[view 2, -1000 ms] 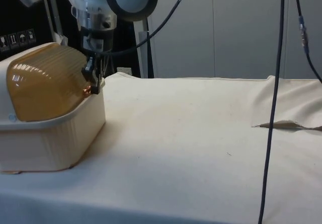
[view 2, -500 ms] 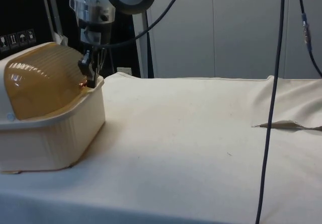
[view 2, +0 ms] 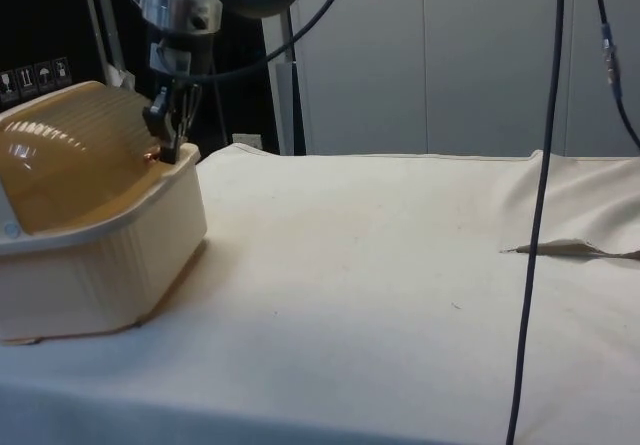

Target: Open the lid, then close it.

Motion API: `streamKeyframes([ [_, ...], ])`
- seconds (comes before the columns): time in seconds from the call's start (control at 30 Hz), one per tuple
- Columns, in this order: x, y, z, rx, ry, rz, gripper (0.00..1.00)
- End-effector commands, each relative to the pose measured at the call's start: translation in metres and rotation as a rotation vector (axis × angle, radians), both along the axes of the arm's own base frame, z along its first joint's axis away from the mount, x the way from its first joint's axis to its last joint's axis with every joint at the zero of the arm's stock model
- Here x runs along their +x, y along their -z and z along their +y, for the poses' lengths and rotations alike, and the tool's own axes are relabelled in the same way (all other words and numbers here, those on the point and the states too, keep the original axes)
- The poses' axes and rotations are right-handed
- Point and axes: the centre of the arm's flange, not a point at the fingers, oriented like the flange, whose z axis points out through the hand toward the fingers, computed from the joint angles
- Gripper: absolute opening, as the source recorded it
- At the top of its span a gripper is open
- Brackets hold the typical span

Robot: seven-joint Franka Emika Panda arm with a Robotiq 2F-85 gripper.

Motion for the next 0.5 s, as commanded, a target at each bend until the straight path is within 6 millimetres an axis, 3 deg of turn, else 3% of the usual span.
streamKeyframes([
  [0.0, 0.001, -0.003, 0.002, 0.011, 0.001, -0.012, 0.00],
  [0.47, 0.004, -0.016, 0.003, 0.017, 0.003, -0.027, 0.00],
])
